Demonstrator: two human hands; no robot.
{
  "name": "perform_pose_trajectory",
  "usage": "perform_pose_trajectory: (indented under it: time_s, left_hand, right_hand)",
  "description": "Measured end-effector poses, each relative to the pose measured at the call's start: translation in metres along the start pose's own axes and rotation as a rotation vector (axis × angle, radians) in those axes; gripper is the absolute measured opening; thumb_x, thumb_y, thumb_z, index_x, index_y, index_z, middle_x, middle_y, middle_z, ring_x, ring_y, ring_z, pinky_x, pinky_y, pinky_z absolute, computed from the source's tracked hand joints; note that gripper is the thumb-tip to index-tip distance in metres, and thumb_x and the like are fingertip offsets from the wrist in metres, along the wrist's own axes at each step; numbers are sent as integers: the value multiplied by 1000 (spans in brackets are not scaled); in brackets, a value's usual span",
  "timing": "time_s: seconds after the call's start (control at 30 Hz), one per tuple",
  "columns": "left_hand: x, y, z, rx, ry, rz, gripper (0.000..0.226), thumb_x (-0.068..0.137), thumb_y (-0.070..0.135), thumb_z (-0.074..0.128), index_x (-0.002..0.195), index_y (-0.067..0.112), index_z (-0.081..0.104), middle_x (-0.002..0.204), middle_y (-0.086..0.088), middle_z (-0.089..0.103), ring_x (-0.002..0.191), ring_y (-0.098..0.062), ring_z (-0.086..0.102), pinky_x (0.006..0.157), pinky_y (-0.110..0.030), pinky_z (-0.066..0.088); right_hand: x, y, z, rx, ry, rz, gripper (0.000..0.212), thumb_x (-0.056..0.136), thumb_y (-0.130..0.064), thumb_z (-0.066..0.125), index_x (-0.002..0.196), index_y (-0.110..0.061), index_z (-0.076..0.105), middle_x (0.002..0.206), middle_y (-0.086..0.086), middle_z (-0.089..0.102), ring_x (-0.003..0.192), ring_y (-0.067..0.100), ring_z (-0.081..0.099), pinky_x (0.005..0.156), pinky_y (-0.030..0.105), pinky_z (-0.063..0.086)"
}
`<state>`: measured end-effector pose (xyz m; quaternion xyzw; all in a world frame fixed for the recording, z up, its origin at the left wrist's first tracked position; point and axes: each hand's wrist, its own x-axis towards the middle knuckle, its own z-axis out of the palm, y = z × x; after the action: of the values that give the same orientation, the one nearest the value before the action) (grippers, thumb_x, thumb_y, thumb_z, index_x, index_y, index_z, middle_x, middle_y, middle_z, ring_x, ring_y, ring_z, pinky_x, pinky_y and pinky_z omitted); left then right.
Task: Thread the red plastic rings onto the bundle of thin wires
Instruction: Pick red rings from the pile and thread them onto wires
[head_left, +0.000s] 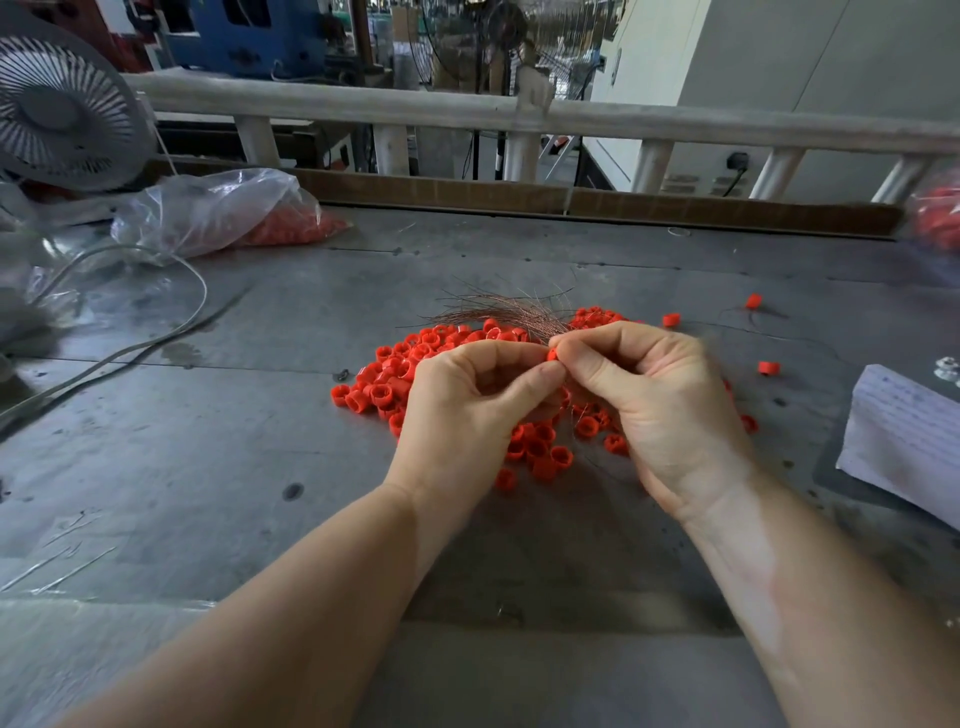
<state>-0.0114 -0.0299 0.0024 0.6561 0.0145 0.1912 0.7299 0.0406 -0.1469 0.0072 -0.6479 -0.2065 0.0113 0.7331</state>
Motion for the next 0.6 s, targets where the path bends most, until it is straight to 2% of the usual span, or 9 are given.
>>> perform_pose_trajectory:
  time_s: [0.13, 0.2, 0.27, 0.33, 0.5, 0.6]
  left_hand:
    - [1, -1, 0, -101, -10, -103, 9, 80, 8, 67, 88, 7, 71, 73, -8, 71, 66, -13, 67, 62, -20, 55]
    - [2, -1, 0, -190, 4, -162, 6, 79, 6, 66, 82, 7, 72, 70, -9, 70, 64, -14, 67, 60, -20, 54]
    - [3, 1, 0, -253, 7, -203, 11, 79, 5, 65, 74, 11, 73, 66, -7, 69, 63, -12, 66, 58, -19, 54]
    - [4, 2, -1, -306, 2, -236, 14, 80, 5, 63, 71, 10, 72, 64, -5, 68, 60, -10, 65, 56, -19, 54]
    - [4, 5, 0, -403, -35, -311, 10, 76, 12, 62, 73, 4, 66, 59, -4, 65, 52, -9, 61, 53, -19, 54]
    - [3, 5, 0, -387, -65, -314, 16, 74, 17, 62, 73, 2, 67, 58, -4, 64, 51, -10, 60, 50, -19, 52]
  right_hand:
    - [2, 0, -4, -57, -28, 24, 13, 68, -32, 67, 73, -23, 76, 73, -1, 73, 73, 9, 67, 69, 21, 53]
    - [1, 0, -5, -20, -60, 75, 17, 71, -32, 63, 76, -21, 76, 77, 4, 73, 77, 16, 69, 73, 28, 55]
    - [2, 0, -5, 37, -85, 131, 21, 73, -32, 62, 78, -18, 76, 79, 7, 73, 77, 20, 69, 70, 31, 55]
    - [2, -1, -5, 79, -97, 151, 20, 72, -28, 62, 81, -17, 76, 79, 6, 73, 75, 18, 69, 66, 27, 54]
    - [2, -2, -9, 55, -120, 81, 20, 66, -22, 68, 84, -20, 76, 82, 0, 72, 81, 11, 66, 72, 20, 51]
    - [2, -4, -9, 44, -124, 79, 17, 64, -25, 69, 78, -20, 76, 76, -1, 72, 71, 7, 65, 67, 20, 52]
